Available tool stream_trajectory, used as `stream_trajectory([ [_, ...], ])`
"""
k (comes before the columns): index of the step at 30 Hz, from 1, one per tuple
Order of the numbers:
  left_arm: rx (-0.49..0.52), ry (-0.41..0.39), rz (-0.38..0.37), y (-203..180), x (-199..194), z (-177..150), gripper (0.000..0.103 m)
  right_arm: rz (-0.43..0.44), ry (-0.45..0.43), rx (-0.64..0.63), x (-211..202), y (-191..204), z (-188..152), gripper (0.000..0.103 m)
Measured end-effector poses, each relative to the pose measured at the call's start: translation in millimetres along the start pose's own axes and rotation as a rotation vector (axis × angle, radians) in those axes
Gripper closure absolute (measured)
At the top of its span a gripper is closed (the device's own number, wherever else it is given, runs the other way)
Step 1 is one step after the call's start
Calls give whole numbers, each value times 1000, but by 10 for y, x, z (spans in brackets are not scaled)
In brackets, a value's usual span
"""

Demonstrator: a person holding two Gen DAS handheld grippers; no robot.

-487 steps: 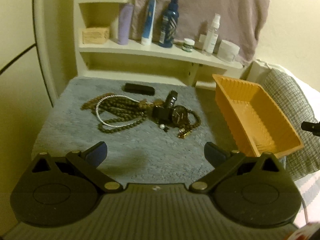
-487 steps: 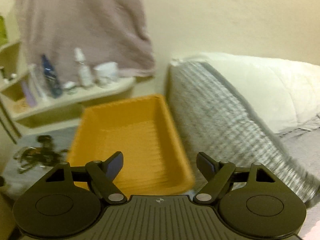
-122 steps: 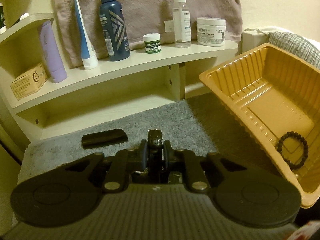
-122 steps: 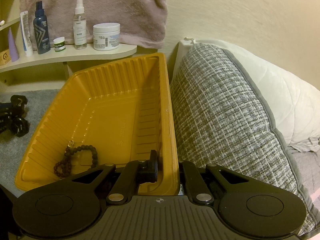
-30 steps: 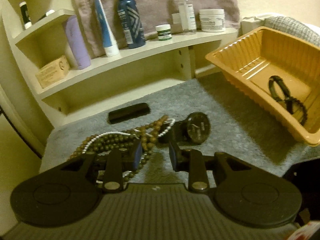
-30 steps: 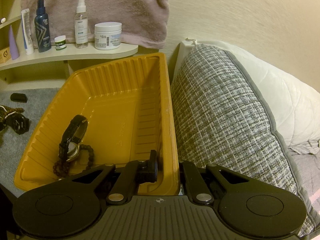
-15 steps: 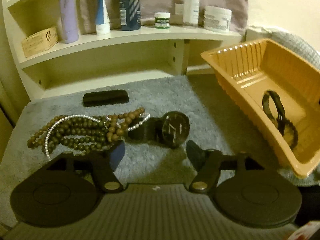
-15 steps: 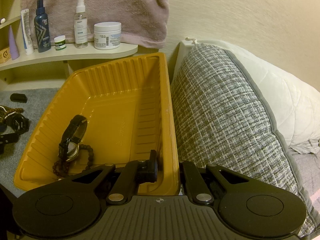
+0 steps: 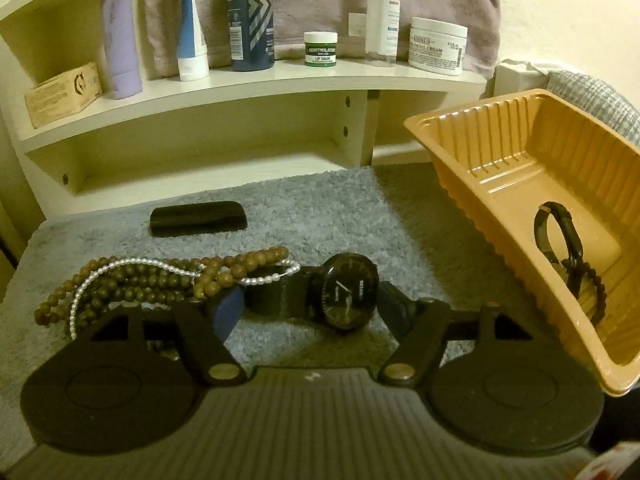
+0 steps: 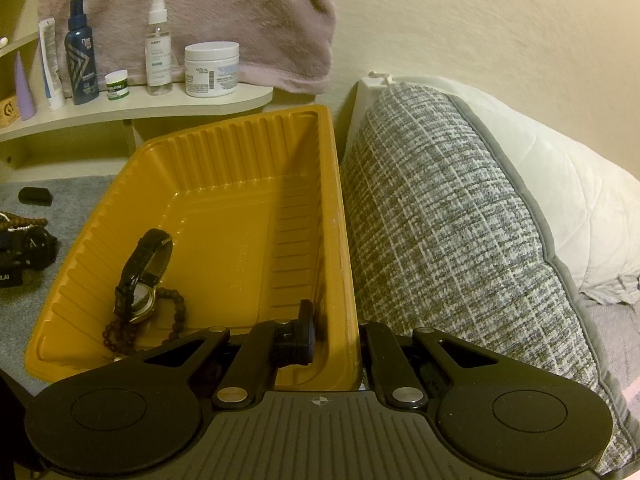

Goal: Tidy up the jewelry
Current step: 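Grasp the black round-face watch by its band with the left tool, then carry the round-face watch over the tray and open the left tool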

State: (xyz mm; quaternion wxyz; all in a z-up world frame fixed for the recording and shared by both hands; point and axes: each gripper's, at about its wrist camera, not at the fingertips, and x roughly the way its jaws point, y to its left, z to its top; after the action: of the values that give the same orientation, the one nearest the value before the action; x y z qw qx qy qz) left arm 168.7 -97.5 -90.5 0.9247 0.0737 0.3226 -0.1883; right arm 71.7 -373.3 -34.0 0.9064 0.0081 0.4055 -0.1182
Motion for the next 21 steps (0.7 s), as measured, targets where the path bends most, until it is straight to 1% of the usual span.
stream_trajectory([
  [1, -2, -3, 1, 1, -18, -9, 44, 0, 0, 0, 0, 0, 1, 96],
  [3, -5, -7, -2, 7, -55, -20, 50, 0, 1, 0, 0, -1, 2, 96],
  [8, -21, 6, -26, -9, -154, -43, 59, 0, -1, 0, 3, -1, -5, 96],
  [9, -30, 6, -43, -18, -182, -47, 64, 0, 0, 0, 5, -4, -4, 96],
  [10, -35, 3, -59, -35, -207, -49, 69, 0, -1, 0, 6, -4, -6, 96],
  [11, -34, 9, -86, -70, -232, -47, 91, 0, -1, 0, 6, -5, -6, 96],
  [13, -33, 28, -78, -144, -253, -57, 92, 0, -1, 0, 5, -6, -7, 96],
  [15, -39, 29, -86, -160, -256, -75, 92, 0, -1, 1, 1, -6, -6, 96],
  [21, -52, 6, -87, -141, -337, -66, 93, -1, -1, 1, -7, 3, 4, 96],
])
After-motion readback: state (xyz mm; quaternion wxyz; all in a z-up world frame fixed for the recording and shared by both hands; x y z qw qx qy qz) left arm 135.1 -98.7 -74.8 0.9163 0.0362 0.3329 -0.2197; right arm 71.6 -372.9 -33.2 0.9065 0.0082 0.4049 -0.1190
